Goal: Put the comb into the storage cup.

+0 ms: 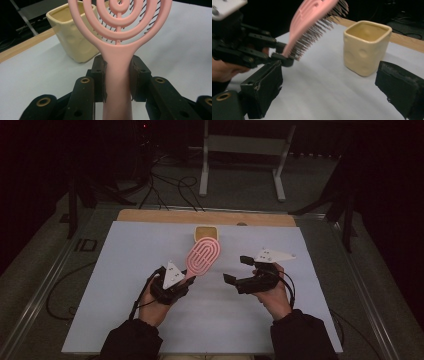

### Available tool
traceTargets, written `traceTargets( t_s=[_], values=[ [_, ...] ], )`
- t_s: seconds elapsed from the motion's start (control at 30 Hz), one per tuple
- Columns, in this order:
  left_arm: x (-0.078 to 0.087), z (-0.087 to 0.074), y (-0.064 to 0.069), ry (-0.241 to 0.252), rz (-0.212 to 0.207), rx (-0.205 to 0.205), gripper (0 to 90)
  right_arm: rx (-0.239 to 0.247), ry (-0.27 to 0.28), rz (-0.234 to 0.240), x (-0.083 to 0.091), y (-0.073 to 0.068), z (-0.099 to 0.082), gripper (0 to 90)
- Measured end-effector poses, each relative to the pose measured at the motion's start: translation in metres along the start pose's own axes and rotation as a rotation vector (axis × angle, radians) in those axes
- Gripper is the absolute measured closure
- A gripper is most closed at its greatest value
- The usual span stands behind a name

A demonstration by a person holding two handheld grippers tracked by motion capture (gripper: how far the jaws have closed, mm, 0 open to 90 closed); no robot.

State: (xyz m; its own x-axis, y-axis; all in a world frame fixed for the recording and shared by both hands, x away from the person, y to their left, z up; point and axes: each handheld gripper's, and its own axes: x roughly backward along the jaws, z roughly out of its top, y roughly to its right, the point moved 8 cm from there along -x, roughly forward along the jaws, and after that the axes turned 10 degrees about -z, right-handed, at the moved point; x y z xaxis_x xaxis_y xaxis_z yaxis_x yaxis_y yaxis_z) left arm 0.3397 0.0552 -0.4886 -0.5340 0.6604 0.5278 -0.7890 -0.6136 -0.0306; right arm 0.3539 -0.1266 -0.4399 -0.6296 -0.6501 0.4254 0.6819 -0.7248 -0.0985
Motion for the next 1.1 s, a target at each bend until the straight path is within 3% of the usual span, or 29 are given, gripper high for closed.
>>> traceTargets(
  t_s=[0.53, 1.1],
  values=[
    [-0.008, 0.002, 0.014, -0.006, -0.018, -0.042, 69.9, -0.007, 0.001, 0.042, -0.012, -0.011, 0.011, 7.3],
    [-0.009, 0.006, 0.024, 0.002, -0.028, -0.069, 69.9, -0.071, -0.06, 0.105, -0.03, -0.017, 0.016, 9.8]
  ],
)
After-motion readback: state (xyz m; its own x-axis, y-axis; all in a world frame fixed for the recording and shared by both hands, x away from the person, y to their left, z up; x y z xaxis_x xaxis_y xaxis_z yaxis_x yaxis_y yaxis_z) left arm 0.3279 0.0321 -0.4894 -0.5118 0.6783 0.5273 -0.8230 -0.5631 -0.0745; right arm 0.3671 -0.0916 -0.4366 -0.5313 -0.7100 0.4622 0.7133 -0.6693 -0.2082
